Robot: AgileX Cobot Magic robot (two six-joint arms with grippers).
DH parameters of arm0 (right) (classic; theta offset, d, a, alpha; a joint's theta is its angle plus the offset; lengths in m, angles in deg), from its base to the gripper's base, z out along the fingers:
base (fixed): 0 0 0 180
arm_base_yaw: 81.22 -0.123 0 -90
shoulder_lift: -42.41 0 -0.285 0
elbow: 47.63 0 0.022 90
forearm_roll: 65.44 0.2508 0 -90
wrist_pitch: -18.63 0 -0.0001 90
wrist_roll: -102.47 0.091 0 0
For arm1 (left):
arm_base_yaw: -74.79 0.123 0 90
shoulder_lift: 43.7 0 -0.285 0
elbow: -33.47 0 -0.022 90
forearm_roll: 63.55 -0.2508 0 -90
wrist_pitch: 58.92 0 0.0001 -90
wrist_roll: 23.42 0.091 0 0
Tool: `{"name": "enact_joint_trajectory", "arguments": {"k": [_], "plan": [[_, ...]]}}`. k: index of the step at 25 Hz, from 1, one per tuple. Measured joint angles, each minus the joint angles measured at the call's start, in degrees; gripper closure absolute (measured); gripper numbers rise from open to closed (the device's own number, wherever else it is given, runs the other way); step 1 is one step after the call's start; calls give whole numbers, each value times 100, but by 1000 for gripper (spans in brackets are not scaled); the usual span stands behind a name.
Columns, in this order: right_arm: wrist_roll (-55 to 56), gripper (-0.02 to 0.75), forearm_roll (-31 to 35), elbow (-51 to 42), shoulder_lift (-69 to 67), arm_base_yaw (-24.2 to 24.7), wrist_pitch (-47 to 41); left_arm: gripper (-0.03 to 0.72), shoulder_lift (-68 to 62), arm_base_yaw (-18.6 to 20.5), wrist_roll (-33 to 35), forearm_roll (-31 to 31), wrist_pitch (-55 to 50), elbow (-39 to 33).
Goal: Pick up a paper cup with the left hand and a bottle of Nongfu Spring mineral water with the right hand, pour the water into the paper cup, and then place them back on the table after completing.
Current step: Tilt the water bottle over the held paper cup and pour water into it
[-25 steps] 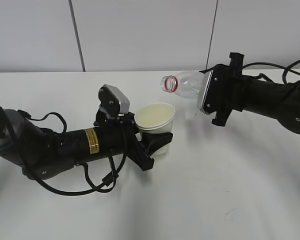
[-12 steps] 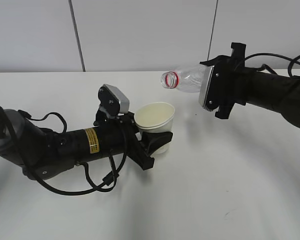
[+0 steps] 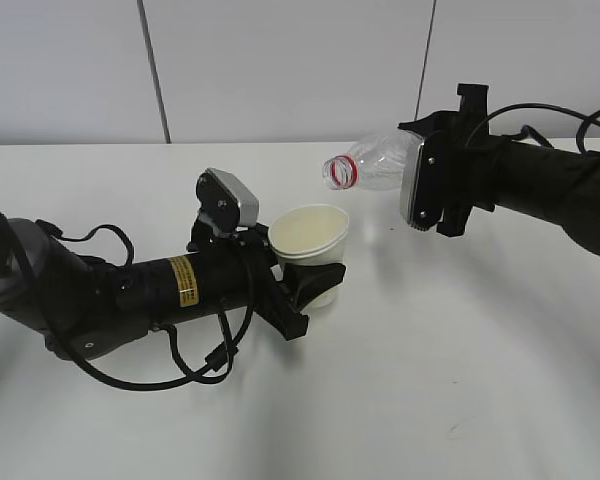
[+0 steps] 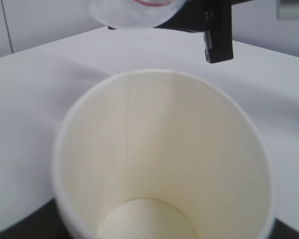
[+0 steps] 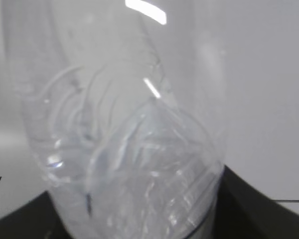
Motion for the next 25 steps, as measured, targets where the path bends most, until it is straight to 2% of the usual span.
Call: {"name": "enact_joint_trajectory", "arguments": {"k": [18,25], "plan": [[-482,329,25,0,9,0,128,306,0,0,0,0,0,0],[-834,329,221,0,9,0,133,306,0,0,0,0,0,0]]}}
